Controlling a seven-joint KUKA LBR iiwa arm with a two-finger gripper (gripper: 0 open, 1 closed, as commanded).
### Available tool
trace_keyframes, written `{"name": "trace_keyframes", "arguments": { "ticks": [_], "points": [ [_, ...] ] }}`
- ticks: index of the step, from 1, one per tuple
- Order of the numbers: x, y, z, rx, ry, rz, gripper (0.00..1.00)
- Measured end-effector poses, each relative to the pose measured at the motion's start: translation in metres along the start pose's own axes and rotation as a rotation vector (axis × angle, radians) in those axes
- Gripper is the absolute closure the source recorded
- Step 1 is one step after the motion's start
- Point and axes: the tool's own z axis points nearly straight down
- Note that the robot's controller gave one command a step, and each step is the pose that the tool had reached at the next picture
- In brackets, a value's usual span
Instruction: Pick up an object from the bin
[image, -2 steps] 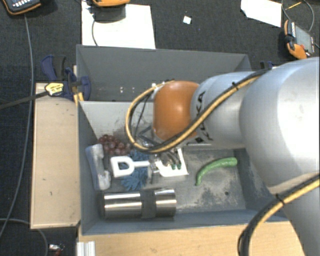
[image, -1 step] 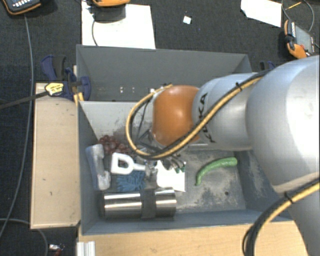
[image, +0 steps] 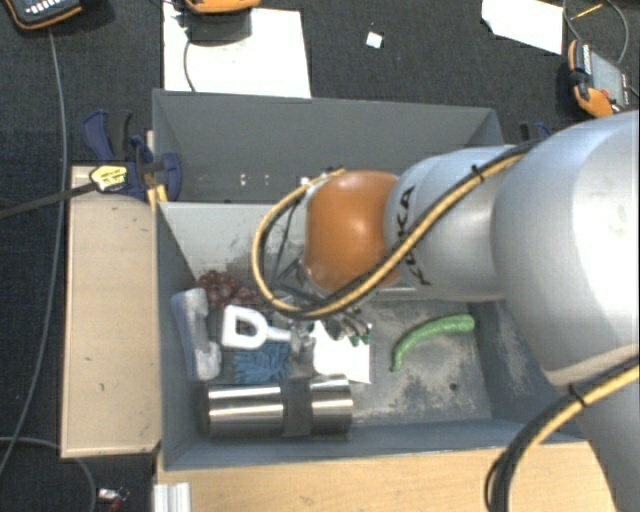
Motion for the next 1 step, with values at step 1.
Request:
{"name": "trace_keyframes", "arguments": {
  "ticks": [1],
  "points": [
    [0.0027, 0.0004, -0.0356, -0.001, 0.009, 0.002, 1.0]
  ]
}}
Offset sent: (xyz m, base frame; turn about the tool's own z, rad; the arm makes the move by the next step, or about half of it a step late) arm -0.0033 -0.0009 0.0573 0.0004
